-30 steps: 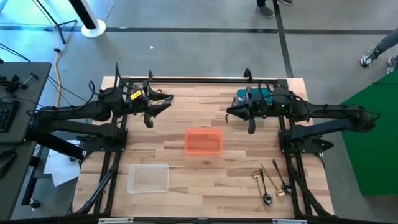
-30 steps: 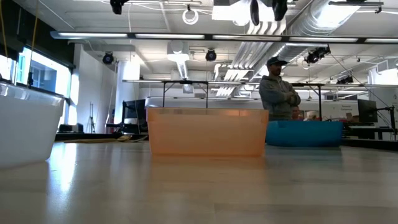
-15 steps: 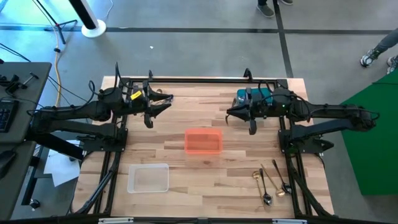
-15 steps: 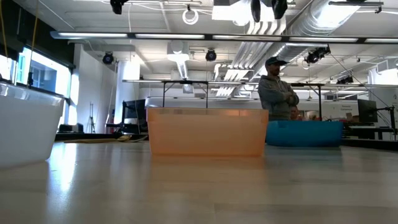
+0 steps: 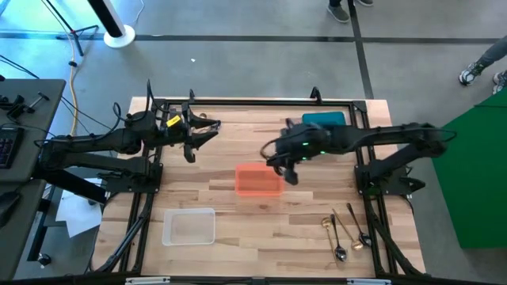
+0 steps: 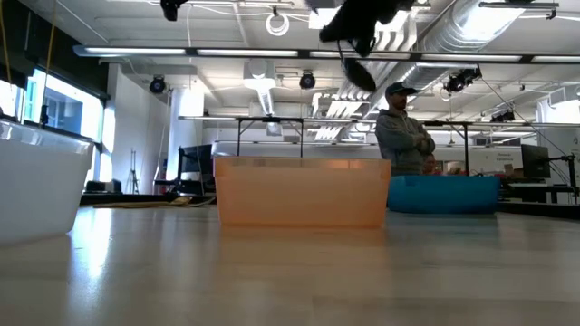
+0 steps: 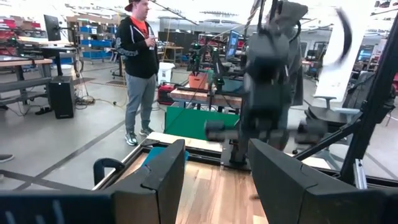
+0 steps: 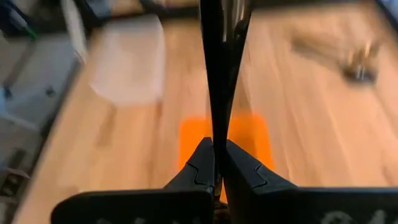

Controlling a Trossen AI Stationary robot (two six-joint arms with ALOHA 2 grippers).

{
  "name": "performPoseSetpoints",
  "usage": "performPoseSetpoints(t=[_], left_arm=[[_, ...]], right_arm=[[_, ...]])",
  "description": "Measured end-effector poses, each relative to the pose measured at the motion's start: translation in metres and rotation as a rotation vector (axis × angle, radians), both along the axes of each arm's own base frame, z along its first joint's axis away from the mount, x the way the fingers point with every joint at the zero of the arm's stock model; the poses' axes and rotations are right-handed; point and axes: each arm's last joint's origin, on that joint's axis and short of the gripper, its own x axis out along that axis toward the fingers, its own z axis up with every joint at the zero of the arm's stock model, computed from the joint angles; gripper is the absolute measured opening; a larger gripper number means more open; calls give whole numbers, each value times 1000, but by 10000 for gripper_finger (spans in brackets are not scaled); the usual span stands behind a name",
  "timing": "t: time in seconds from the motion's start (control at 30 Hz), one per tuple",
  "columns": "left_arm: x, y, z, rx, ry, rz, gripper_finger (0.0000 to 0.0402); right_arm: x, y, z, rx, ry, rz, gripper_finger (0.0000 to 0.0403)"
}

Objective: Sort silverware by color (type)
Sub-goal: Put the top right black spoon into the orange bin

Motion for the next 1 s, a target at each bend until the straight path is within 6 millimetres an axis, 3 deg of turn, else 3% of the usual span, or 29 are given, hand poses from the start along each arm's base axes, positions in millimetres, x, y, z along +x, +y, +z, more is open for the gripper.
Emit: performPoseSetpoints(t=[0.3, 0.6, 1.0], left_arm=[[0, 0, 0, -1, 0, 16, 166], [0, 0, 0, -1, 0, 17, 166], [0, 0, 0, -2, -1, 17, 166]], right_arm=[[45, -1, -78, 79, 312, 3, 0], [78, -2, -108, 94, 380, -25, 0], [84, -14, -144, 225, 516, -98, 0]])
